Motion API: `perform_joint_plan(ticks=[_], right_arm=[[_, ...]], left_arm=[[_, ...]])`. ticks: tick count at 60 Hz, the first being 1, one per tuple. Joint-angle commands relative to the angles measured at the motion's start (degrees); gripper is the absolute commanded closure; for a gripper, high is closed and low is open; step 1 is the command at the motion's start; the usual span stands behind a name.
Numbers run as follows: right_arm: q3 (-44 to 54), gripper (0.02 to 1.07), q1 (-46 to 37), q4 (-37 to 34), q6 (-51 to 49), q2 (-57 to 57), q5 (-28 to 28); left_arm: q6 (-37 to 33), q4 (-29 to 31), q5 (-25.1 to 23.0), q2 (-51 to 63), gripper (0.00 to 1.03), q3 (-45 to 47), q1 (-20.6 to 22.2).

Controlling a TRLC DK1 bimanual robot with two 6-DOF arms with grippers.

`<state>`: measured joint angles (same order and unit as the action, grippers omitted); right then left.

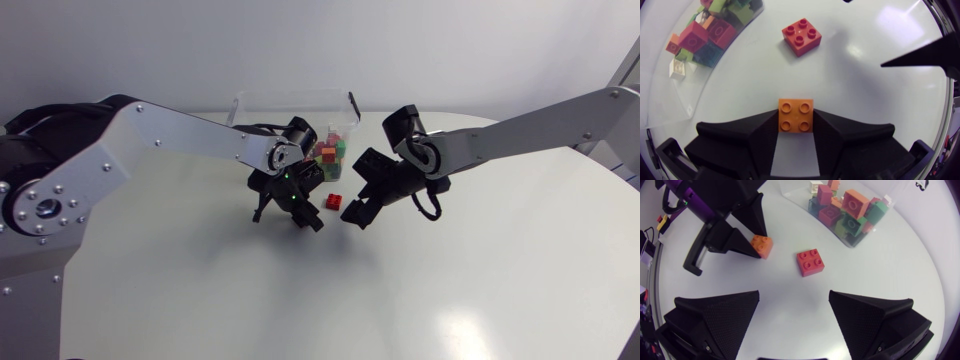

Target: Place the duplo bricks in the container

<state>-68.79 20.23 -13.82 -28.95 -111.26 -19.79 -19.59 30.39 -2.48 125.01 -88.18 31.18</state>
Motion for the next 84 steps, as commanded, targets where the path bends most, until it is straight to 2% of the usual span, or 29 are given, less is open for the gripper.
perform_joint_plan(ticks=[1,16,28,39,40,46,47,56,64,84], right_arm=[[-3.28,0.07,-0.10,0.38,-3.66,-3.00,-0.86],[-11.19,0.07,-0.10,-0.24,-5.77,-11.87,-1.13],[-15.05,0.07,-0.19,-0.41,-7.53,-15.30,-0.95],[-16.20,0.23,0.25,-2.08,-8.84,-16.71,-0.86],[-16.20,0.28,0.25,-2.08,-8.93,-16.97,-0.86],[-16.46,0.38,0.25,-2.08,-9.11,-17.58,-0.86],[-16.46,0.45,0.34,-2.08,-9.20,-17.67,-0.86],[-16.46,0.73,0.60,-2.08,-8.84,-17.94,-0.86],[-16.02,0.75,0.69,-4.19,-8.23,-16.18,-0.95],[-10.04,0.75,1.30,-7.01,-5.68,-0.80,-0.86]], left_arm=[[-1.06,1.42,0.20,-3.63,0.73,3.10,-0.77],[-0.18,0.63,-1.30,-16.82,0.73,8.47,-4.11],[1.31,-2.79,-2.44,-27.28,0.72,12.68,-6.66],[3.77,-6.57,-3.14,-31.32,0.72,13.47,-9.21],[4.30,-7.19,-3.23,-31.67,0.72,13.30,-9.56],[5.44,-8.33,-3.50,-32.37,0.72,12.86,-10.09],[6.24,-9.21,-3.58,-32.81,0.72,12.86,-10.26],[8.26,-12.46,-3.58,-33.17,0.72,12.07,-10.70],[10.54,-16.59,-3.76,-32.64,0.72,11.01,-11.67],[12.56,-23.80,-3.67,-25.78,0.72,6.18,-13.69]])
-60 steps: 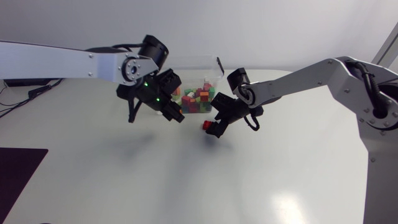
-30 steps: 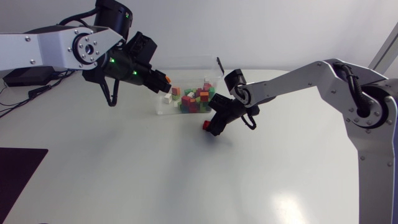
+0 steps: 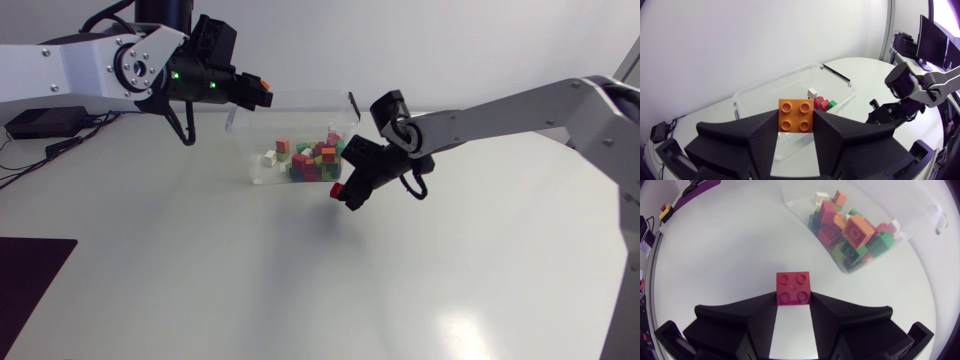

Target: Place the duplo bricks in the container

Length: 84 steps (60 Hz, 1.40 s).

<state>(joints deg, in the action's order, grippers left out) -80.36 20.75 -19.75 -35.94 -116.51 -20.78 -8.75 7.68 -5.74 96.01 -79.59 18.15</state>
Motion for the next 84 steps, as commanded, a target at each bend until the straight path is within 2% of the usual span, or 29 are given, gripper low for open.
perform_joint_plan(ticks=[1,13,26,29,34,37,38,46,69,84], right_arm=[[1.69,0.75,0.87,-1.08,1.49,5.24,0.12],[2.31,0.75,2.98,-2.66,5.01,12.89,0.12],[-2.08,0.75,4.30,-4.95,8.79,15.26,0.12],[-3.93,0.75,4.38,-5.04,10.28,15.26,0.12],[-6.57,0.75,4.65,-5.04,12.39,14.91,0.38],[-7.97,0.75,5.00,-4.86,13.44,14.47,0.65],[-8.50,0.75,5.09,-4.86,13.71,14.29,0.82],[-13.69,0.75,6.41,-4.77,15.90,11.74,2.05],[-32.49,0.75,9.57,-5.56,20.65,-2.85,6.98],[-40.05,0.75,9.39,-5.39,22.32,-10.23,7.86]], left_arm=[[1.81,-1.18,-0.33,3.66,0.71,-2.76,-0.75],[3.22,-5.13,1.17,8.85,0.69,-5.57,-1.98],[4.18,-6.89,2.22,13.94,0.67,-9.27,-3.56],[3.92,-7.33,2.84,15.09,0.57,-9.62,-3.56],[3.30,-7.42,4.07,16.67,0.19,-10.23,-3.56],[3.22,-7.42,4.16,16.58,0.05,-9.97,-3.83],[3.13,-7.33,4.16,16.49,0.04,-9.88,-3.91],[2.87,-7.16,4.16,13.42,0.04,-7.07,-5.67],[-1.97,-5.31,1.52,-4.51,0.04,9.72,-10.77],[-3.02,-5.57,0.55,-11.46,0.04,17.10,-11.30]])
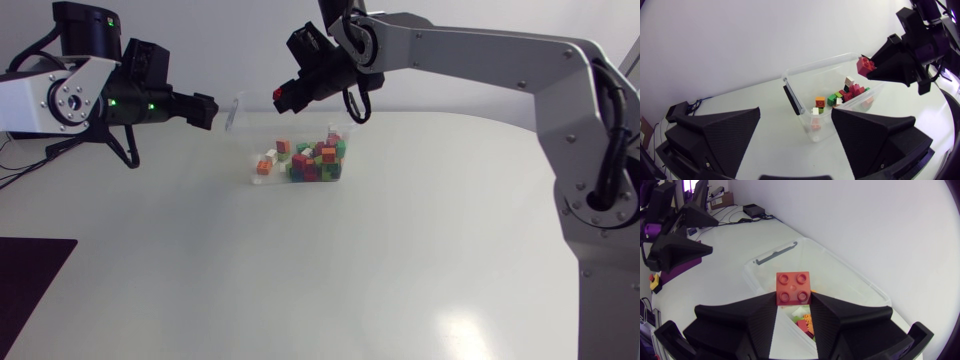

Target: Place the duplo bricks in the container

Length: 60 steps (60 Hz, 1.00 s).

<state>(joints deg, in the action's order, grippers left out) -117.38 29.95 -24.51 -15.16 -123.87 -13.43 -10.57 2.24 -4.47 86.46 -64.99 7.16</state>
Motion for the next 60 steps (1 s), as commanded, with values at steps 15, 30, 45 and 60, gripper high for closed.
perform_joint_plan(ticks=[15,30,45,60], right_arm=[[-7.77,0.75,-2.18,-0.18,1.71,-8.40,1.04],[-10.50,0.06,-4.29,-0.71,1.62,-10.86,2.71],[7.61,0.06,-5.26,6.58,1.27,5.22,5.78],[28.96,0.06,-8.07,12.65,1.18,25.17,11.23]], left_arm=[[-1.47,-0.13,-0.89,-3.93,0.04,4.61,-0.39],[-1.39,-0.57,-0.89,-8.41,0.04,8.13,-0.30],[-1.47,-2.15,1.22,-17.81,0.04,13.84,-0.30],[-1.65,-2.42,4.56,-27.83,0.04,20.52,-0.30]])
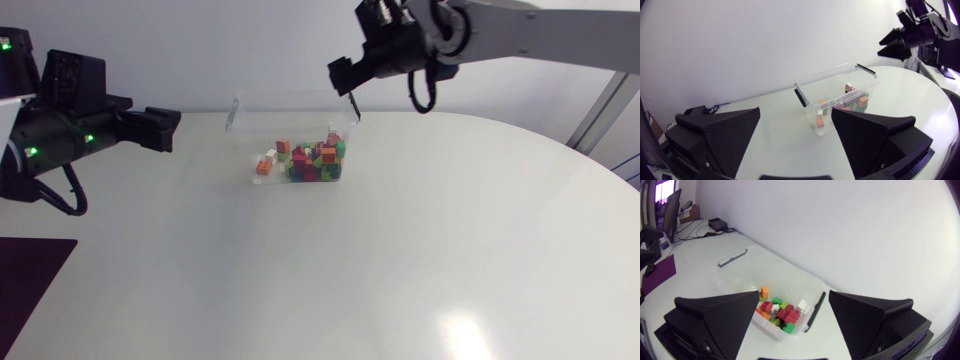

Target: Place the duplo bricks in the container

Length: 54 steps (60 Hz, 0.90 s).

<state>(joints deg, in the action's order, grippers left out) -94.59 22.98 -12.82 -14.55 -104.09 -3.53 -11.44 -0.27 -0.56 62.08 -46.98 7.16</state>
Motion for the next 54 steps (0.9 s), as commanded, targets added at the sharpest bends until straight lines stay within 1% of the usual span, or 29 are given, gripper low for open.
perform_joint_plan(ticks=[1,11,22,29,39,54], right_arm=[[7.31,0.06,-1.36,1.13,0.66,6.45,1.77],[20.14,0.06,-3.65,5.26,0.31,17.96,5.02],[32.18,0.06,-5.76,7.11,-0.22,29.21,7.84],[36.84,0.06,-7.16,7.19,-0.48,34.04,8.19],[43.61,0.06,-9.27,7.28,-0.84,42.48,9.33],[53.89,0.06,-10.68,7.72,-1.80,54.96,11.62]], left_arm=[[-0.86,0.36,0.65,-4.08,0.04,2.77,-0.30],[-0.95,1.94,1.88,-9.79,0.04,6.11,-0.30],[-1.48,3.70,2.14,-15.85,0.04,9.63,-1.18],[-1.83,4.23,2.14,-18.93,0.04,11.56,-2.06],[-3.50,4.76,2.14,-24.91,0.04,14.99,-4.87],[-4.29,5.20,2.05,-33.70,0.04,20.53,-5.58]])
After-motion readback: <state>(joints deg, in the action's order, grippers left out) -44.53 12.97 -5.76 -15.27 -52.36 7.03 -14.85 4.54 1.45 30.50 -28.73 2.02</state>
